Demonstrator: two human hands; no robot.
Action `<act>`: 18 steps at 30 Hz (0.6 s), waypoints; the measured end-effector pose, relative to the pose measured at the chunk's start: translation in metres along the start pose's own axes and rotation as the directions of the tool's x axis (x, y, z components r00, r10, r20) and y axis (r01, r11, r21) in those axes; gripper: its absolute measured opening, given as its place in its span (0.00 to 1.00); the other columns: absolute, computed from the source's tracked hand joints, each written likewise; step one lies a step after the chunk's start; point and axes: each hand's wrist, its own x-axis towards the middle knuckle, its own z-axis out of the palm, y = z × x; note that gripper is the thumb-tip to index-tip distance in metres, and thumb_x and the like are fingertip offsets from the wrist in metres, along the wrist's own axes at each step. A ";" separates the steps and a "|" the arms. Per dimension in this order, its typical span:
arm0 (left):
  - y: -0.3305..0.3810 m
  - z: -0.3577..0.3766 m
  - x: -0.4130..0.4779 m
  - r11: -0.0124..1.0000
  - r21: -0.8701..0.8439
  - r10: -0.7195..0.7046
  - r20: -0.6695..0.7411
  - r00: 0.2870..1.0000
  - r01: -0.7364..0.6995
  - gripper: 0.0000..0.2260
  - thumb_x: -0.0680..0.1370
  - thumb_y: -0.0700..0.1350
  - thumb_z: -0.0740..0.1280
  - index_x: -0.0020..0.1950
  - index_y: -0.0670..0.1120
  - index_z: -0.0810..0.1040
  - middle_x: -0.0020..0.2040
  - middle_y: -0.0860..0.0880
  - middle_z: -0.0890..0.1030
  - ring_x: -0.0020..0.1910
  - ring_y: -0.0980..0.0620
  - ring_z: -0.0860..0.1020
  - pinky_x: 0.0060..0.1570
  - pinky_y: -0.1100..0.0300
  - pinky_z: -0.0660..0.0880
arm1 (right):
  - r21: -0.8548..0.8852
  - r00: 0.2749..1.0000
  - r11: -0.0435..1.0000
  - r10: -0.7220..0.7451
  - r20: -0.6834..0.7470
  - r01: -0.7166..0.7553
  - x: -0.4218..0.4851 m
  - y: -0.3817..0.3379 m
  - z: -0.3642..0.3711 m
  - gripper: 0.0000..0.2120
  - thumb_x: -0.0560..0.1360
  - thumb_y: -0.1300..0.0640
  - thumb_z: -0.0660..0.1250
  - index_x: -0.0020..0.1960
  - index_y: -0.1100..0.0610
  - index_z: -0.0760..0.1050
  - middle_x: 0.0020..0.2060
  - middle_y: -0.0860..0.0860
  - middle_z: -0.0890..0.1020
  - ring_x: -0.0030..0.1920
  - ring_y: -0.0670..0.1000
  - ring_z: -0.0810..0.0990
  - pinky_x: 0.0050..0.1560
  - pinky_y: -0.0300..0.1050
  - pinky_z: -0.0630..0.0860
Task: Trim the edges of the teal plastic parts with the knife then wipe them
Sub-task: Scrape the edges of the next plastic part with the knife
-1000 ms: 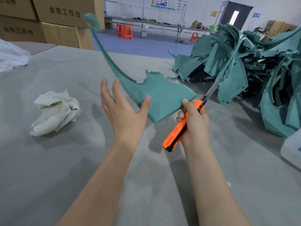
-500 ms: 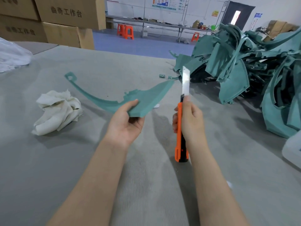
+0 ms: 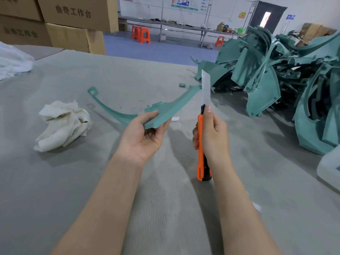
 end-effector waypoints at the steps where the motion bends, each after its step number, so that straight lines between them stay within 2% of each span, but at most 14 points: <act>1: 0.000 0.000 0.000 1.000 0.003 -0.005 0.003 1.000 0.005 0.08 0.78 0.34 0.61 0.44 0.33 0.78 0.43 0.40 0.83 0.40 0.43 0.84 0.27 0.66 0.77 | 0.003 1.000 1.000 -0.002 -0.003 0.002 0.000 0.000 0.000 0.26 0.82 0.44 0.54 0.37 0.64 0.66 0.26 0.56 0.71 0.26 0.51 0.69 0.24 0.42 0.68; 5: 0.001 0.000 0.000 0.999 0.026 -0.022 -0.004 1.000 0.023 0.07 0.78 0.34 0.61 0.46 0.33 0.78 0.44 0.40 0.83 0.41 0.43 0.84 0.28 0.67 0.77 | 0.000 1.000 1.000 -0.006 0.020 0.006 -0.001 0.000 0.001 0.27 0.82 0.44 0.54 0.38 0.67 0.65 0.27 0.58 0.70 0.27 0.52 0.68 0.24 0.44 0.68; 11: 0.004 -0.001 0.000 0.999 0.009 -0.033 0.005 0.999 0.033 0.07 0.78 0.34 0.60 0.49 0.34 0.77 0.53 0.41 0.81 0.50 0.44 0.82 0.28 0.69 0.77 | -0.001 0.998 1.000 -0.008 0.067 0.008 -0.003 -0.001 0.001 0.26 0.82 0.43 0.53 0.36 0.64 0.65 0.26 0.57 0.71 0.24 0.52 0.69 0.22 0.41 0.68; 13: 0.004 0.000 -0.001 0.999 0.010 -0.035 0.010 0.999 0.035 0.07 0.78 0.34 0.60 0.49 0.34 0.77 0.55 0.41 0.81 0.51 0.44 0.81 0.27 0.69 0.77 | -0.014 0.996 1.000 -0.020 0.092 0.021 -0.004 -0.001 0.002 0.26 0.82 0.43 0.53 0.36 0.64 0.65 0.25 0.56 0.72 0.23 0.52 0.69 0.23 0.41 0.68; 18: 0.005 -0.004 0.002 1.000 -0.005 -0.022 0.014 1.000 0.022 0.07 0.77 0.34 0.60 0.52 0.36 0.76 0.52 0.40 0.82 0.47 0.43 0.83 0.27 0.68 0.77 | -0.043 0.978 0.997 -0.059 0.198 0.069 -0.011 -0.003 0.007 0.22 0.82 0.45 0.54 0.35 0.56 0.64 0.23 0.55 0.70 0.23 0.51 0.69 0.25 0.41 0.66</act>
